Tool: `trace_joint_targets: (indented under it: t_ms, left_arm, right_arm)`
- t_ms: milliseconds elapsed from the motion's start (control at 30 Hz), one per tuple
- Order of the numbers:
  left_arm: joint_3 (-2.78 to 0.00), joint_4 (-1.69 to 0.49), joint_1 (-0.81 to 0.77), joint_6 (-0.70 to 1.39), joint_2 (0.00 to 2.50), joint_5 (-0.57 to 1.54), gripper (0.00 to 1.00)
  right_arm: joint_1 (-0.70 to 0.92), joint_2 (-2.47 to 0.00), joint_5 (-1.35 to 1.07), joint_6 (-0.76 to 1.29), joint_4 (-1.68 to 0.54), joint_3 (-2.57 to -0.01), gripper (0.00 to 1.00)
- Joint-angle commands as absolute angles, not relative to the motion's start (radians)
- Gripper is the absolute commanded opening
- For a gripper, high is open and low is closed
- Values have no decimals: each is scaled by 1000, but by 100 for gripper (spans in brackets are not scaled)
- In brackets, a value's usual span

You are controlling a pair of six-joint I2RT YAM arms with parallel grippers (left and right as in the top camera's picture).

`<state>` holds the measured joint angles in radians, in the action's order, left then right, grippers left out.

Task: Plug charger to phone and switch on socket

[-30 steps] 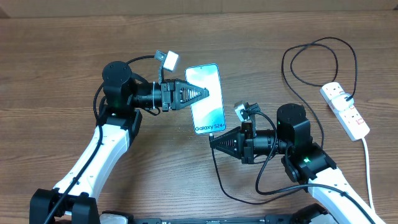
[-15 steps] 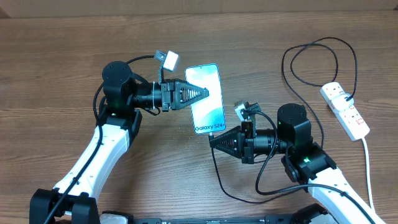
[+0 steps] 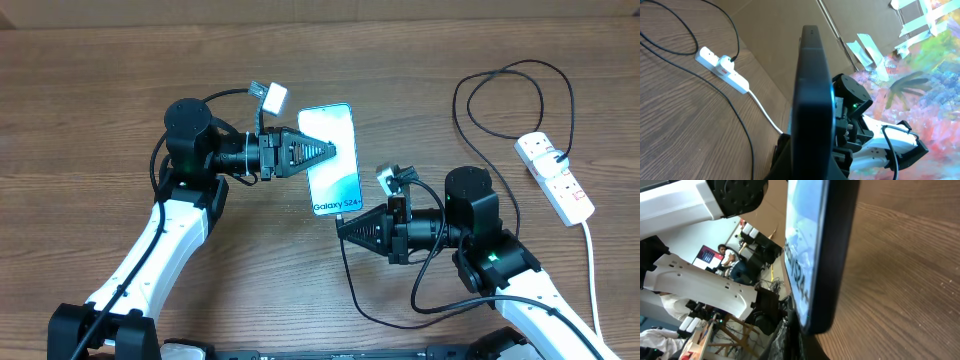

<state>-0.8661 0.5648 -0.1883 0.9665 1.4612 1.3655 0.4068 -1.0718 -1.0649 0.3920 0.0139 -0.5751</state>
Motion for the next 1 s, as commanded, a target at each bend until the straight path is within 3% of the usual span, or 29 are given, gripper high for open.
trace_joint_targets:
  t_ms: [0, 967]
  left_arm:
    - [-878, 572, -191, 948, 1464, 1380, 4]
    - [-878, 572, -191, 949, 1464, 1380, 4]
  right_arm:
    - [410, -1072, -1060, 393, 6, -604, 4]
    - [410, -1072, -1048, 393, 27, -604, 4]
